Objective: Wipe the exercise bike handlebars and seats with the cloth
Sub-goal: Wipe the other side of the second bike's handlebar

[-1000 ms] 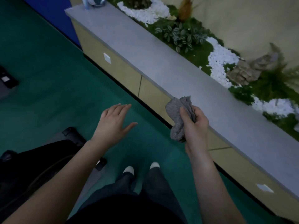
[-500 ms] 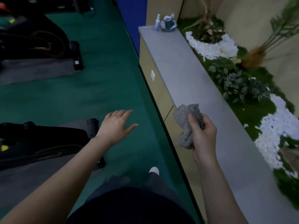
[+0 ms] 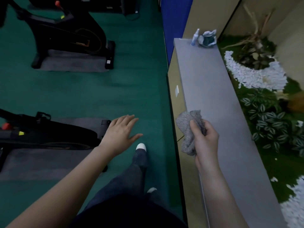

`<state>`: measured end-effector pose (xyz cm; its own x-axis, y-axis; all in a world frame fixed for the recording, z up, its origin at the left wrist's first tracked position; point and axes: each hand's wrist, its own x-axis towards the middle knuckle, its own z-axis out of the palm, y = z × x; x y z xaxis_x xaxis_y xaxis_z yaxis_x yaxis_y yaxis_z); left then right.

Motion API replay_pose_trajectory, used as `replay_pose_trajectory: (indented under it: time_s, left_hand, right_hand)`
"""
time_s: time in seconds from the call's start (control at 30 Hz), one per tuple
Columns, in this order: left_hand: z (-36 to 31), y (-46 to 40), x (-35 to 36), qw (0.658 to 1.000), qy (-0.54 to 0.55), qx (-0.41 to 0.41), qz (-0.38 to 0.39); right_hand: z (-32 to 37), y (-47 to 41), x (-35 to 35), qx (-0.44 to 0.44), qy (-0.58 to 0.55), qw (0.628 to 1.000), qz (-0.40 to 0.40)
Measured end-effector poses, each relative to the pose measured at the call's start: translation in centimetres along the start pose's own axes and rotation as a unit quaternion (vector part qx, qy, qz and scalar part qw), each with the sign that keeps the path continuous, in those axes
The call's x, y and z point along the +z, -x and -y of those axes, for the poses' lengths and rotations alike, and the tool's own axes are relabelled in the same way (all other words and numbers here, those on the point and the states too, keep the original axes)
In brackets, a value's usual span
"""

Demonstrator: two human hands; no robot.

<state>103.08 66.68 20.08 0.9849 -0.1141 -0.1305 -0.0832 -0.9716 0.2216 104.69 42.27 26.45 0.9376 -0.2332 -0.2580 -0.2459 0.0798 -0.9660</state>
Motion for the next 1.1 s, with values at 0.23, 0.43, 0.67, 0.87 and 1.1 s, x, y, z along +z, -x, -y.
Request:
replay_pose_trajectory:
  time_s: [0.23, 0.43, 0.67, 0.87, 1.1]
  left_hand:
    - [2.3, -10.2, -0.6, 0.999, 0.034, 0.001, 0.0]
    - [6.1, -17.4, -2.8, 0.998, 0.057, -0.019, -0.024]
    - [13.0, -19.7, -4.6, 0.987, 0.055, -0.147, -0.046]
    - [17.2, -21.5, -5.2, 0.96, 0.052, -0.267, -0.061]
    - [19.8, -31.4, -7.6, 0.919, 0.063, -0.376, -0.097]
  right_hand:
    - [3.1, -9.2, 6.0, -0.028, 0.013, 1.0, 0.005]
    - [5.6, -16.6, 12.4, -0.027, 0.032, 0.999, 0.031]
    - [6.4, -23.0, 23.3, -0.026, 0.079, 0.983, 0.164]
    - [6.5, -28.6, 31.0, -0.021, 0.104, 0.955, 0.278]
    - [9.9, -40.2, 39.0, -0.028, 0.096, 0.927, 0.361]
